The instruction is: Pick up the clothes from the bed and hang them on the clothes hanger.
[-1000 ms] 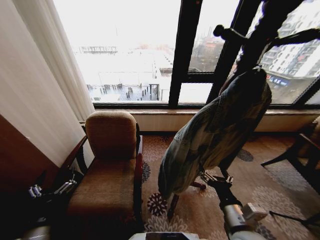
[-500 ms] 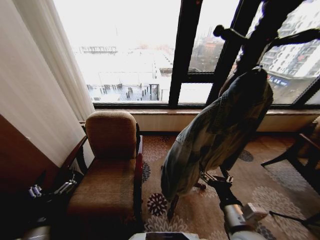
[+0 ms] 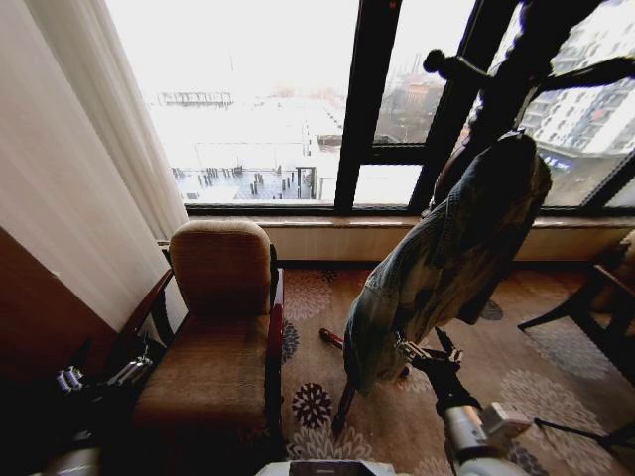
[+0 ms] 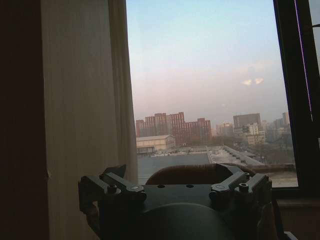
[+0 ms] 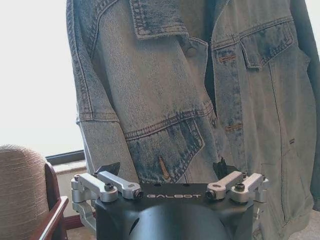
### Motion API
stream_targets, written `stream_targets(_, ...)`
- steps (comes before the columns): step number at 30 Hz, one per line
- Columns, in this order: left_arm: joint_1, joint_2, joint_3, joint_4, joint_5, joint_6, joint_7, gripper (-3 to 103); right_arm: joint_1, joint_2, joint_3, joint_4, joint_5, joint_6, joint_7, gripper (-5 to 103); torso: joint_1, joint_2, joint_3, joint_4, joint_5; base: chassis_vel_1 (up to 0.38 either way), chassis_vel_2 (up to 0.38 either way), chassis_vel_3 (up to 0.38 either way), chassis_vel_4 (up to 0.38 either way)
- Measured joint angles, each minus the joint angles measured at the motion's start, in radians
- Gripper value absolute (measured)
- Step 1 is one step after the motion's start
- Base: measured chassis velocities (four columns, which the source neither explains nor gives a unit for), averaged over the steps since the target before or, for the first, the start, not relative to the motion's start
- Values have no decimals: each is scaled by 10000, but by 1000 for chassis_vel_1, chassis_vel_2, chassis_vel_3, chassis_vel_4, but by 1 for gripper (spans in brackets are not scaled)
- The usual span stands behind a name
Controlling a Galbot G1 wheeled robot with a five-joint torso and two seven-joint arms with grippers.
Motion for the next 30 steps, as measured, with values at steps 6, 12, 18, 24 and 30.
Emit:
stream_targets(6, 0, 0, 0, 0, 0, 0, 0, 100, 0, 0, 0, 0, 0, 0, 0, 100, 0, 0, 0, 0, 0, 0, 0, 0, 0)
stream_targets(12, 1, 0, 0, 0, 0, 0, 1, 100, 0, 0, 0, -1, 0, 0, -1, 100, 0, 0, 0, 0, 0, 0, 0, 0, 0)
stream_targets(18, 1, 0, 0, 0, 0, 0, 0, 100, 0, 0, 1, -1, 1, -1, 0, 100, 0, 0, 0, 0, 0, 0, 0, 0, 0)
stream_targets(24, 0, -1, 0, 0, 0, 0, 0, 100, 1, 0, 0, -1, 1, 0, -1, 100, 0, 0, 0, 0, 0, 0, 0, 0, 0)
stream_targets(30, 0, 0, 0, 0, 0, 0, 0, 100, 0, 0, 0, -1, 0, -1, 0, 100, 0, 0, 0, 0, 0, 0, 0, 0, 0)
